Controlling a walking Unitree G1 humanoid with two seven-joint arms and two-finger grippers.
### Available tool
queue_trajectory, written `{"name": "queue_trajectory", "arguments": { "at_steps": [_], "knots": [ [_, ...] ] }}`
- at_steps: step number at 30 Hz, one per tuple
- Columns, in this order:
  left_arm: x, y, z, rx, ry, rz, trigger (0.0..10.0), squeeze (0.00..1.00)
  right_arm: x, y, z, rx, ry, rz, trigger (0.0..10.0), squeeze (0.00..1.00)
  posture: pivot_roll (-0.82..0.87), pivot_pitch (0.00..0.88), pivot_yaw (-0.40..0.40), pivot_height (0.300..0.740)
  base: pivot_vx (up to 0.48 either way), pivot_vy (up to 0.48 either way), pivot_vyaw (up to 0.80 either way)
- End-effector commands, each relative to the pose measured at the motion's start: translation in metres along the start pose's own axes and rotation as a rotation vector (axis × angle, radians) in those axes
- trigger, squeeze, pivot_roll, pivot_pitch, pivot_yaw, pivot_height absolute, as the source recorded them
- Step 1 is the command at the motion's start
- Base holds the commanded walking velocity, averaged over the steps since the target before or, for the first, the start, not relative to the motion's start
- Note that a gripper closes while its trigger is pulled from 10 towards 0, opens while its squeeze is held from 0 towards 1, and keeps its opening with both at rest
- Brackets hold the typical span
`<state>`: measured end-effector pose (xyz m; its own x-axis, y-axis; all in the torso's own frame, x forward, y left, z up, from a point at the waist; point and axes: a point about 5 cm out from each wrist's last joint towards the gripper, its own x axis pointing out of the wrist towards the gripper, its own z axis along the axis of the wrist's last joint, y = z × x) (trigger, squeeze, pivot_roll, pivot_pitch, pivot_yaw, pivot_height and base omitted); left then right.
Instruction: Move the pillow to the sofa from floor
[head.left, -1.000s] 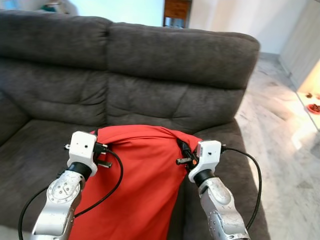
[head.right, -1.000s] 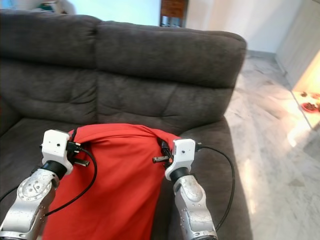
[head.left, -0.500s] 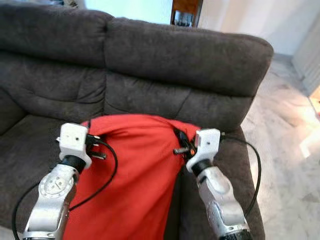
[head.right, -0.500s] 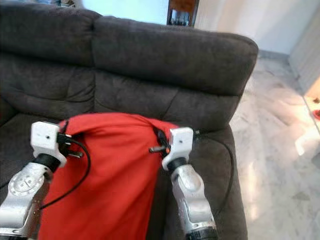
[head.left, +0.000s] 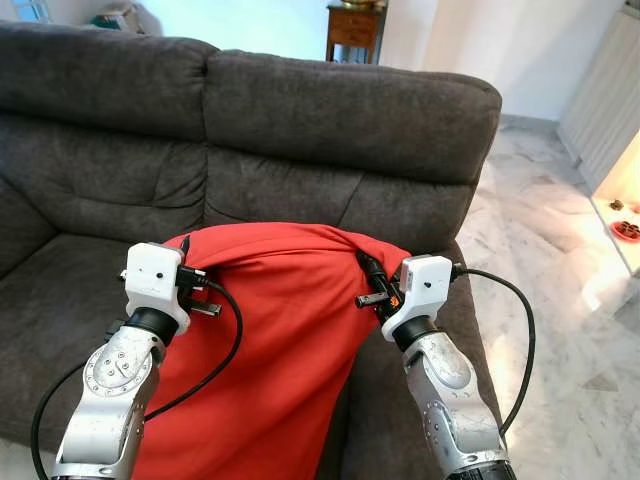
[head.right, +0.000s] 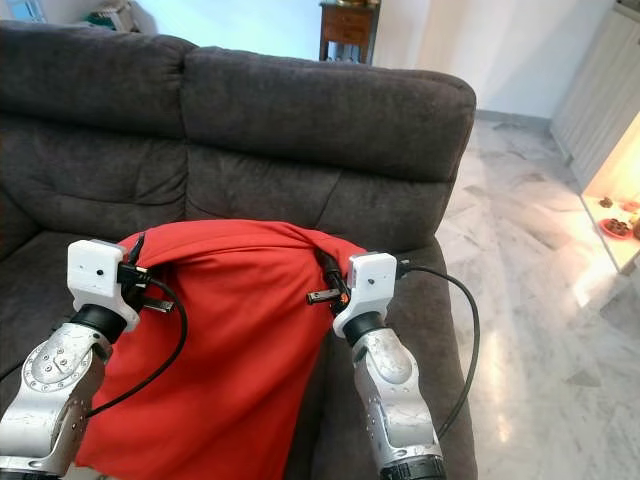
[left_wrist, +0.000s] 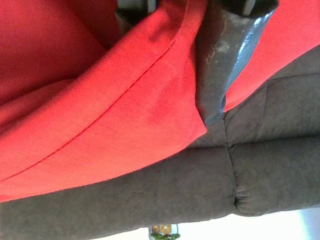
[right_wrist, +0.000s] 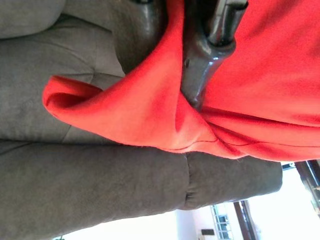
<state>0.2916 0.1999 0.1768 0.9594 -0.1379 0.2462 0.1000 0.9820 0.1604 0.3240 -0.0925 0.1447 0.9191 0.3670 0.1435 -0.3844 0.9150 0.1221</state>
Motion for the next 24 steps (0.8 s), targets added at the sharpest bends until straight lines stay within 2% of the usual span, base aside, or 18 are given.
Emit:
{"name": "queue_trajectory", "arguments": {
  "at_steps": [1,16,18,24],
  "knots": [
    [-0.004,0.02,0.013,0.003,-0.056,0.089,10.0,0.0,-0.004,-0.023,0.022,-0.009,-0.094,-0.099,10.0,0.0,0.16,0.09,-0.038,0.74,0.0,0.0,0.0],
    [-0.006,0.02,0.011,0.007,-0.044,0.087,10.0,0.0,-0.005,-0.022,0.018,-0.012,-0.077,-0.098,10.0,0.0,0.16,0.095,-0.04,0.74,0.0,0.0,0.0],
    [-0.005,0.021,0.014,0.012,-0.054,0.083,10.0,0.0,-0.004,-0.021,0.022,-0.01,-0.091,-0.098,10.0,0.0,0.16,0.096,-0.039,0.74,0.0,0.0,0.0],
    [0.004,0.029,0.034,0.044,-0.118,0.089,10.0,0.0,0.009,-0.023,0.053,-0.005,-0.226,-0.118,10.0,0.0,0.16,0.097,-0.033,0.74,0.0,0.0,0.0]
  ]
}}
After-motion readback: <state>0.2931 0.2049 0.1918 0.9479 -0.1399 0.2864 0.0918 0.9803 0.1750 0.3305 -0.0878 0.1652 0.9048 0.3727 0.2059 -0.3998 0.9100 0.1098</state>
